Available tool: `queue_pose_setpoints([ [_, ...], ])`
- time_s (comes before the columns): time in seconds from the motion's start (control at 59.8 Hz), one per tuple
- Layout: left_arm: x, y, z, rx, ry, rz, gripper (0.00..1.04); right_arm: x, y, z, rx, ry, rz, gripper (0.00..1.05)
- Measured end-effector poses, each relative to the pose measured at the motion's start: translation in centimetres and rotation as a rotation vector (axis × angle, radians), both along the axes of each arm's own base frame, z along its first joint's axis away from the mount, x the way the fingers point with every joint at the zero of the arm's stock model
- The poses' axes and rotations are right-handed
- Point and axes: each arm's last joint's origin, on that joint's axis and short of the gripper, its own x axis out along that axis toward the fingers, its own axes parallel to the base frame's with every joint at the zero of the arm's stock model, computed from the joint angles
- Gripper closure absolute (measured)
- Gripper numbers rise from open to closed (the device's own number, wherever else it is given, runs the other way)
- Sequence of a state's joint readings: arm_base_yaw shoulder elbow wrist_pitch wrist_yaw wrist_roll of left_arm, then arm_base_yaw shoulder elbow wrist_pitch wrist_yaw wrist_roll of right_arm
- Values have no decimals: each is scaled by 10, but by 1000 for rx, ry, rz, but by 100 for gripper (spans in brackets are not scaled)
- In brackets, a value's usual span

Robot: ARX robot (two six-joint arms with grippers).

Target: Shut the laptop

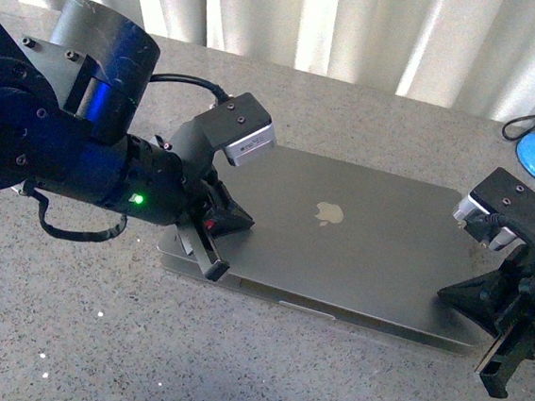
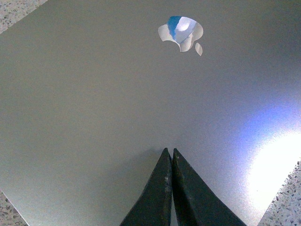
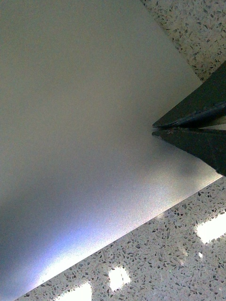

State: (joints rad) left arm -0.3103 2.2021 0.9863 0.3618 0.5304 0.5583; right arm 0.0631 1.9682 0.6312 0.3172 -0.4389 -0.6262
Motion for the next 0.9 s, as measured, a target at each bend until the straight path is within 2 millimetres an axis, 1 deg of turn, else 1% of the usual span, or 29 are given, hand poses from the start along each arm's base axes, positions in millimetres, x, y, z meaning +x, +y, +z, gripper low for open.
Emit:
queue_pose_setpoints([
  [0.468,4,-1,-10,-9,24,0,101,-1,-3,-6,-3,20,-4,104],
  [0.903,6,4,-15,-10,40,10,101,-1,-5,-12,-5,32,-9,104],
])
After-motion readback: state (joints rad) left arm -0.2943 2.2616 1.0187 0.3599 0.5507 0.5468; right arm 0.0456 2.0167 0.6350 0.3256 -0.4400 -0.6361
